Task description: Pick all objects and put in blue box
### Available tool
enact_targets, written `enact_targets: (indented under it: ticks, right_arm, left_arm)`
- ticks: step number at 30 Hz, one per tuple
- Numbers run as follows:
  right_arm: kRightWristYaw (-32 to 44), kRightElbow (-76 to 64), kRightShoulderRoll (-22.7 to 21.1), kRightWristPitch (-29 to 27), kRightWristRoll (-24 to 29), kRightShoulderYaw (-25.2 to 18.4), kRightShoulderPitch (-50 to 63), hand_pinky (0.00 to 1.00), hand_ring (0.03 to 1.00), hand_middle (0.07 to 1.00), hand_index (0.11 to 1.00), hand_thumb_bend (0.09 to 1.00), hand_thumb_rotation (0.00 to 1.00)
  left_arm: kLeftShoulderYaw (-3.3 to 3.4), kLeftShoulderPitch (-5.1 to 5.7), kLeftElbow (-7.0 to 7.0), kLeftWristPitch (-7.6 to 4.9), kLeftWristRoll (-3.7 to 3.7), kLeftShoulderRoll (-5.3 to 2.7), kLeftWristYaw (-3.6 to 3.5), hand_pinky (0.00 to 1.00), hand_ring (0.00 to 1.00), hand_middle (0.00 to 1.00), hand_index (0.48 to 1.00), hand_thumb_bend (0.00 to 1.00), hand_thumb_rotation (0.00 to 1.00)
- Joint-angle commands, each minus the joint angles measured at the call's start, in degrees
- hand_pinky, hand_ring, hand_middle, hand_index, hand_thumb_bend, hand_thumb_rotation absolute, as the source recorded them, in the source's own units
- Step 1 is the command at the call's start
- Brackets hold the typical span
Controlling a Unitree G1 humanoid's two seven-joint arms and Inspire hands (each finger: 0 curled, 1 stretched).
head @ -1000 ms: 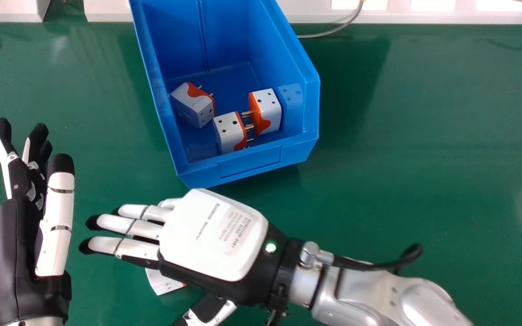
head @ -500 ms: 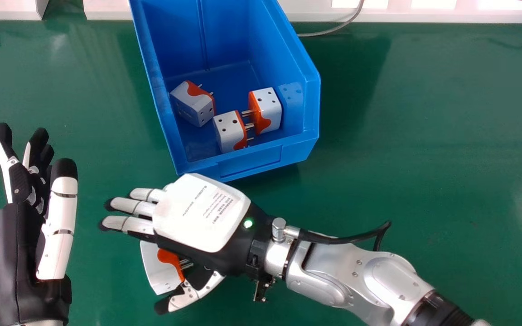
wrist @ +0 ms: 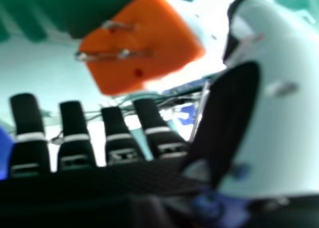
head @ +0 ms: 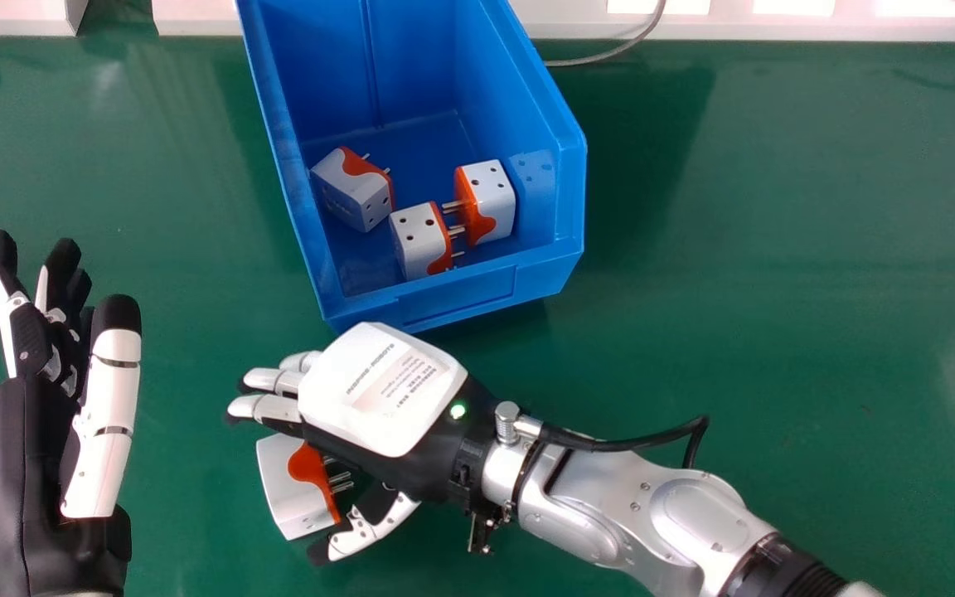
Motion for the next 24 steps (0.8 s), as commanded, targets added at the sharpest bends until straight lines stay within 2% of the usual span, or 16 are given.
enact_targets:
  ticks: [1,6,10,13,18,19,22,24]
  right_arm:
    - [-0.08,-0.71,0.83,0.41,1.63,0.32,0.42,0.67,0.832,0.887,0.848,0.484,0.43]
    - [-0.27,-0.68,0.64,1.0,1.13,1.43,0.78,0.66,0.825,0.878,0.837,0.481,0.43]
    - [-0.06,-0.56,0.72,1.37,1.35,2.13,1.02,0.66,0.82,0.872,0.832,0.495,0.43]
    - [0.78,-0.74,0.9,1.65,1.65,2.36,0.98,0.67,0.823,0.874,0.832,0.498,0.43]
    - [1.54,-0.22,1.48,2.92,1.14,3.01,0.21,0.67,0.815,0.863,0.826,0.496,0.43]
    - [1.76,-0.1,1.6,3.16,1.16,3.0,0.06,0.67,0.815,0.862,0.826,0.49,0.43]
    - [2.28,0.4,1.96,4.22,0.92,3.1,-0.62,0.67,0.808,0.854,0.822,0.466,0.45]
    - [1.74,0.93,2.21,5.03,0.42,3.25,-1.06,0.67,0.796,0.844,0.815,0.455,0.46]
  left_arm:
    - [0.04,0.51,-1.89,-0.08,-0.42,-0.03,-0.05,1.0,0.99,0.98,0.979,0.42,0.68]
    - [-0.35,0.96,-3.3,1.21,0.47,-0.48,0.59,1.0,0.99,0.98,0.973,0.41,0.68]
    - [-0.55,1.01,-3.6,1.23,1.01,-0.7,0.95,0.99,0.98,0.97,0.968,0.41,0.68]
    - [-0.66,0.81,-3.23,0.68,0.43,-0.73,0.51,1.0,0.99,0.98,0.972,0.39,0.67]
    - [-0.81,0.92,-3.27,0.76,0.99,-0.76,0.59,1.0,0.99,0.98,0.975,0.39,0.68]
    - [-0.84,0.85,-3.1,0.59,0.93,-0.81,0.59,1.0,0.99,0.99,0.977,0.39,0.68]
    - [-1.05,0.95,-3.55,1.38,0.83,-1.08,0.96,1.0,0.99,0.98,0.971,0.41,0.68]
    - [-1.15,0.91,-3.63,1.36,0.68,-1.29,1.04,1.0,0.99,0.98,0.969,0.4,0.68]
